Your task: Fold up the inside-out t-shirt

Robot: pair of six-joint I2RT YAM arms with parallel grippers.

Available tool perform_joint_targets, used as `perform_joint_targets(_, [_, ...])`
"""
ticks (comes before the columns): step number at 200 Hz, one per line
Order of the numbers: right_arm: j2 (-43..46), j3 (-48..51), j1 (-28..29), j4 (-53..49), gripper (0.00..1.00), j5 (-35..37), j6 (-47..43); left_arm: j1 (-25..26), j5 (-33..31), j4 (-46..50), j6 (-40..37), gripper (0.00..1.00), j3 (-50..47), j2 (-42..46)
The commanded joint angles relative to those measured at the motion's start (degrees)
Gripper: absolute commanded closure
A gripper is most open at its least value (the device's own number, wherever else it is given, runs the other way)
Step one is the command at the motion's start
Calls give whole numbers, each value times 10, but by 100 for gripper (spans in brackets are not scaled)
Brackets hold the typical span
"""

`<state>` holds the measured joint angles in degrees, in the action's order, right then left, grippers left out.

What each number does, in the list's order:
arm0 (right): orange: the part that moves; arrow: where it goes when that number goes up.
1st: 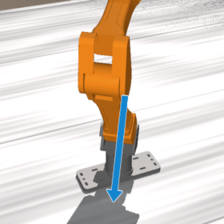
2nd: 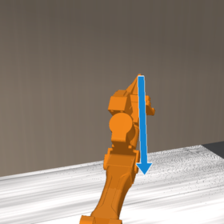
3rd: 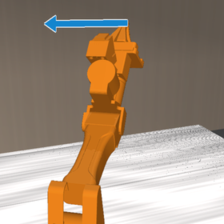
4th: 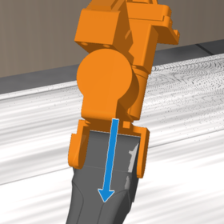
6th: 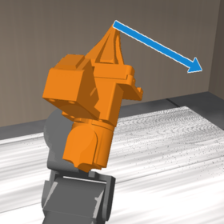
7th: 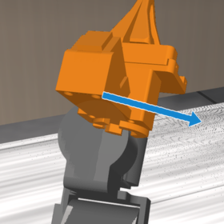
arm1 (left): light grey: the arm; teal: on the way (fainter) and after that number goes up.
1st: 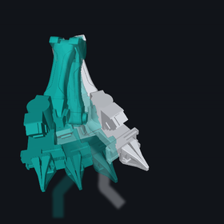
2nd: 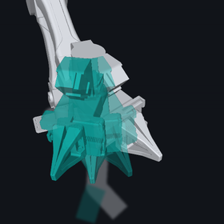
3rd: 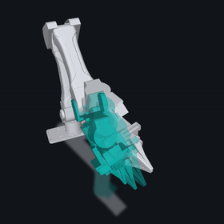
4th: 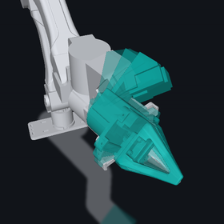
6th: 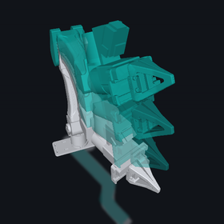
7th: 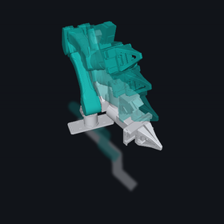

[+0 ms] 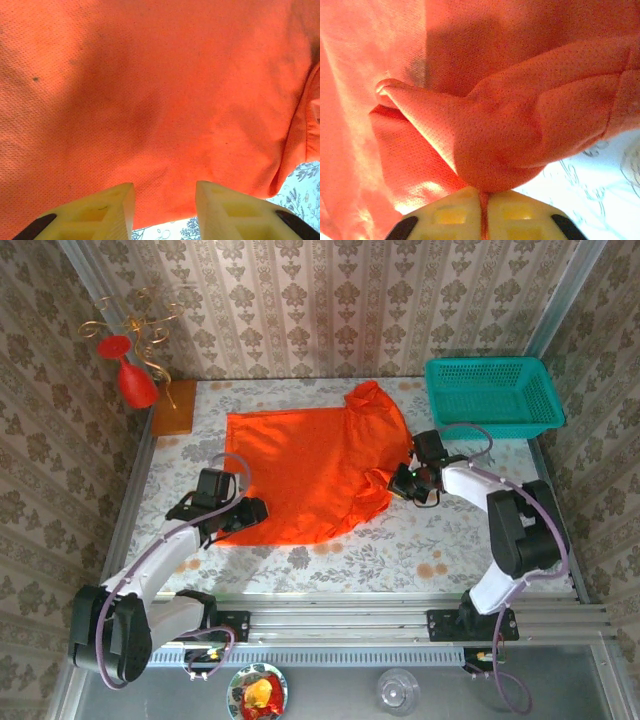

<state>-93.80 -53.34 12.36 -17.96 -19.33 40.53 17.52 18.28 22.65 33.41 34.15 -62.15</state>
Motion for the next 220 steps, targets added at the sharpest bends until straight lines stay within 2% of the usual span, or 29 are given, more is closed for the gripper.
perform_joint_targets(1, [68,24,-2,-59,93,23,-5,-10,12,14,-18,62,3,6])
perform_joint_targets(59, [272,127,-1,-200,88,78,-5,-33,24,14,-40,62,15,-18])
perform_joint_targets(82, [344,176,-1,-224,92,85,10,-40,34,6,-47,62,16,-39])
perform_joint_targets(90, [360,191,-1,-224,85,84,18,-42,37,3,-49,62,17,-46])
perform_joint_targets(99, [375,206,-1,-219,67,77,27,-42,42,-3,-50,62,19,-56])
perform_joint_targets(104, [380,212,-1,-218,65,75,32,-42,45,-6,-50,62,20,-61])
perform_joint_targets(109, [384,216,-1,-217,68,72,35,-43,48,-9,-51,62,22,-67])
perform_joint_targets(127, [392,224,-1,-217,92,65,42,-42,61,-13,-54,62,32,-89])
perform_joint_targets(138, [395,227,-1,-220,100,69,42,-42,68,-18,-55,62,37,-101])
perform_joint_targets(160, [398,228,-1,-224,100,71,43,-36,87,-38,-56,62,50,-128])
perform_joint_targets(185, [388,221,2,-230,100,75,37,0,92,-54,-58,63,90,-179])
perform_joint_targets(200, [369,218,4,-229,79,84,29,28,98,-70,-57,64,122,-224])
perform_joint_targets(209, [352,210,6,-241,72,94,23,42,99,-79,-56,65,140,-255])
perform_joint_targets(220, [338,200,12,-257,72,122,18,53,95,-86,-51,66,162,-291])
